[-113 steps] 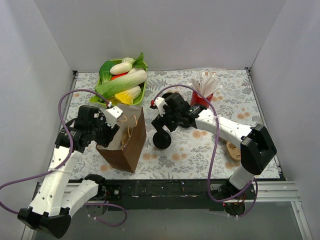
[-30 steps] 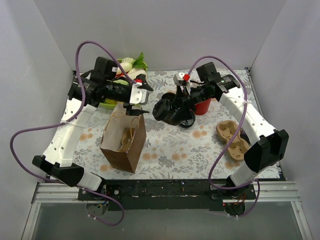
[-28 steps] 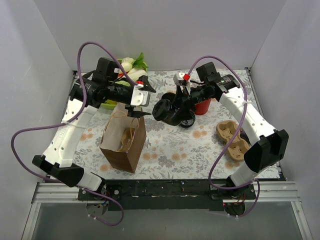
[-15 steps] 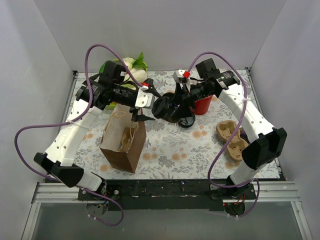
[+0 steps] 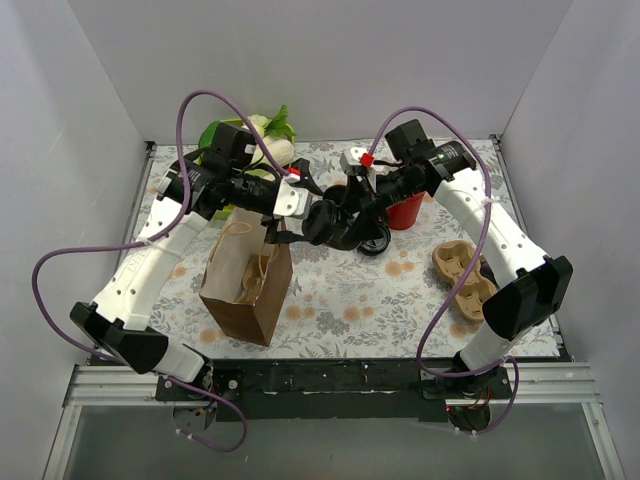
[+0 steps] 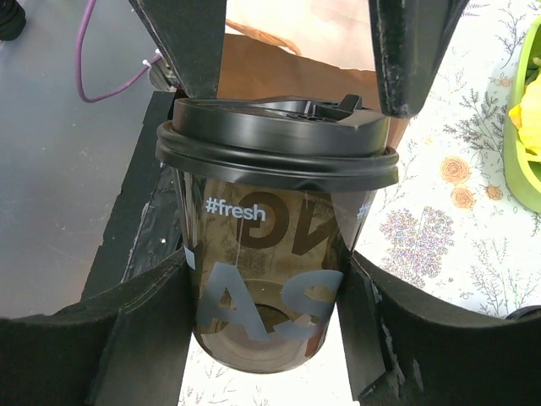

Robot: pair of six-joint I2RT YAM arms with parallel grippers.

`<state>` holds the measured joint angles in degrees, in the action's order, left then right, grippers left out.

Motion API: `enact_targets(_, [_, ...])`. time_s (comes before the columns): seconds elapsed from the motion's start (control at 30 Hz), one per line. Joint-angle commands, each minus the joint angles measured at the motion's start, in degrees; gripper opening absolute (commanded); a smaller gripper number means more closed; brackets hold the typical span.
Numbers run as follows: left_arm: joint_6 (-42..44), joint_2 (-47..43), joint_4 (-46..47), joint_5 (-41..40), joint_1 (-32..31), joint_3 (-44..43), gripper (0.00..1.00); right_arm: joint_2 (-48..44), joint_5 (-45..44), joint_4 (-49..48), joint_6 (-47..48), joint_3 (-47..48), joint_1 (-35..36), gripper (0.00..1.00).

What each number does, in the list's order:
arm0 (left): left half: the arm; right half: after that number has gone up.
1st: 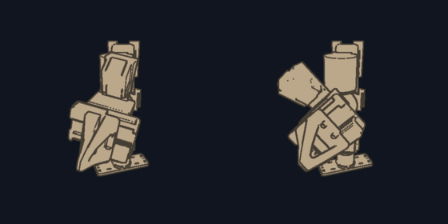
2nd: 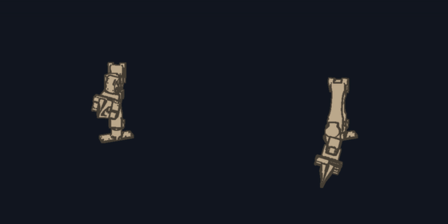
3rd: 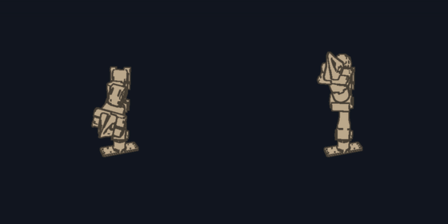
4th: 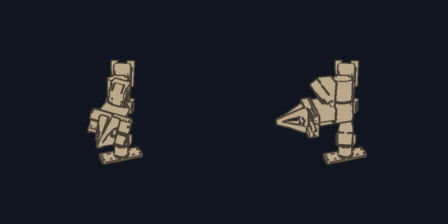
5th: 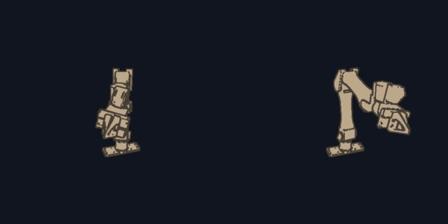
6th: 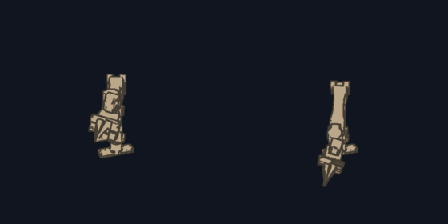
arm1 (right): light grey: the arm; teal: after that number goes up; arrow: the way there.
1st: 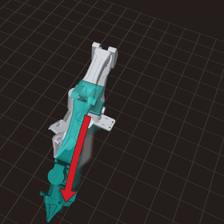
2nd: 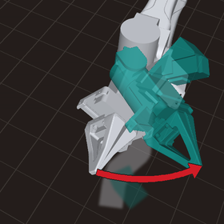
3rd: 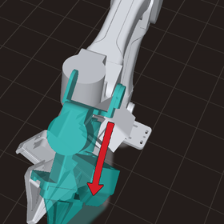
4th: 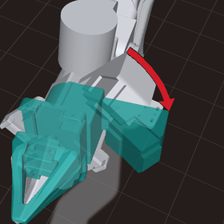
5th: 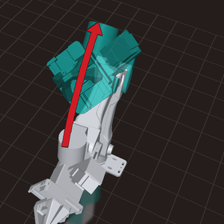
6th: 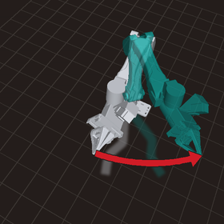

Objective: Pack the takeout coffee

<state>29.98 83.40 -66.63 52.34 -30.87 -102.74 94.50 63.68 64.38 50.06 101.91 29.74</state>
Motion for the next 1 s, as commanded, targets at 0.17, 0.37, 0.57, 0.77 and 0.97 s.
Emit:
enact_targets(0.17, [9.3,0.6,-6.7,-0.7,-1.2,-0.9,0.93,0.8,1.6,-0.4,-0.9,2.9,0.3,0.66])
enact_targets(0.37, [9.8,-0.3,-3.5,-1.9,-1.3,1.9,0.93,1.1,1.7,-0.3,-1.0,3.7,0.4,0.66])
enact_targets(0.57, [11.0,-0.4,-3.1,-2.5,-1.3,2.8,0.9,1.0,1.4,0.5,-0.5,3.6,0.4,0.66])
enact_targets(0.77, [9.8,-0.1,-3.1,-1.6,-1.3,0.4,0.9,1.3,1.4,0.7,-0.3,3.2,0.4,0.66])
enact_targets(0.97, [10.9,0.5,-6.2,-1.2,-1.3,-1.2,0.91,1.7,1.6,1.0,-0.2,3.5,0.4,0.66])
